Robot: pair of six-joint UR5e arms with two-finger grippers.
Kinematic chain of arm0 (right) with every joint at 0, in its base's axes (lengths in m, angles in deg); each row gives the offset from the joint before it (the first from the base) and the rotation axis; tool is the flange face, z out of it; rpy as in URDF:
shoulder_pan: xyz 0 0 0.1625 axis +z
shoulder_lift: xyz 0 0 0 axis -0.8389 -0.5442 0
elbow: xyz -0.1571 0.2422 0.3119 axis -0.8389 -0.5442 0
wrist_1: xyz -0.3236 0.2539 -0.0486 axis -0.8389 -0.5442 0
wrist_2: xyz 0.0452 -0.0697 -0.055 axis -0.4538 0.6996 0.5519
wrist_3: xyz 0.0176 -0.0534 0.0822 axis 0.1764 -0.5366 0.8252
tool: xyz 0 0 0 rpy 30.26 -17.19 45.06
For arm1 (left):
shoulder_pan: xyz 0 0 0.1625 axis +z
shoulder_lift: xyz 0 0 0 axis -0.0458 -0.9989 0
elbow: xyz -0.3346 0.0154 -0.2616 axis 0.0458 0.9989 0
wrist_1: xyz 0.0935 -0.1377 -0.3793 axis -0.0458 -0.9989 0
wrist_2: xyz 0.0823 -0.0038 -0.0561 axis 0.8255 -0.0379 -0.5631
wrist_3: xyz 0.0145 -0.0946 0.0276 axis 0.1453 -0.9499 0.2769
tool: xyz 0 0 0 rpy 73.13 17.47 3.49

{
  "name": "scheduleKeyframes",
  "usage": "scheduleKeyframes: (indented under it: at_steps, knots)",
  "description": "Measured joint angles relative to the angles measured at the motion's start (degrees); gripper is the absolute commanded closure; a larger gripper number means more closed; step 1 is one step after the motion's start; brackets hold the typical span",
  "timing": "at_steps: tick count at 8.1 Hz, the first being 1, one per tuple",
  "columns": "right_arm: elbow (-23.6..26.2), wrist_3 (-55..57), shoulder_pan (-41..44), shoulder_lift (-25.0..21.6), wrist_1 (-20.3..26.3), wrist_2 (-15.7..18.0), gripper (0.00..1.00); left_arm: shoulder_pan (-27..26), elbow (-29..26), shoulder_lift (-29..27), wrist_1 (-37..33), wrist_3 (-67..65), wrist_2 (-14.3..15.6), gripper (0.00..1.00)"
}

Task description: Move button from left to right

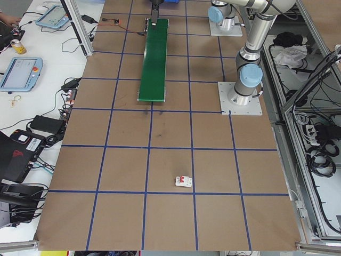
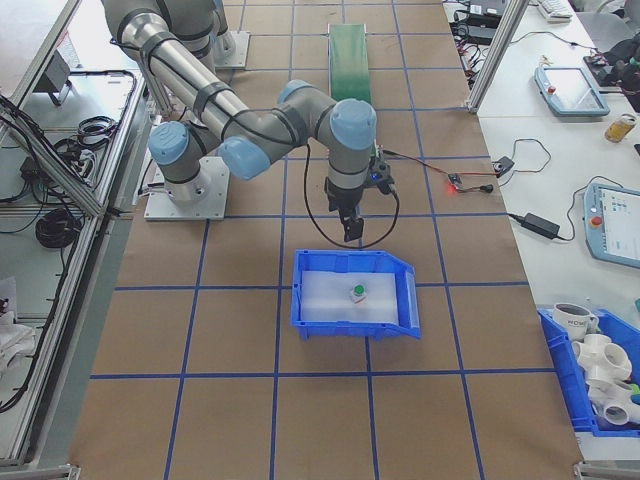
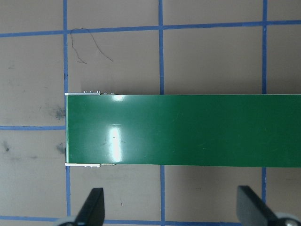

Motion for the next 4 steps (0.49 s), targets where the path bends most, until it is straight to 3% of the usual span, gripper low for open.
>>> scheduleKeyframes:
  at_steps: [1, 4]
  knots:
    - [-0.01, 6.35, 3.37, -3.27, 3.42, 0.1, 0.0, -0.07, 0.1, 0.86, 0.18, 0.15, -0.11, 0.0]
    - [-0.77, 26.05, 18.05, -8.9, 7.52, 0.71, 0.0, -0.17, 0.56, 4.88, 0.02, 0.82, -1.98, 0.0]
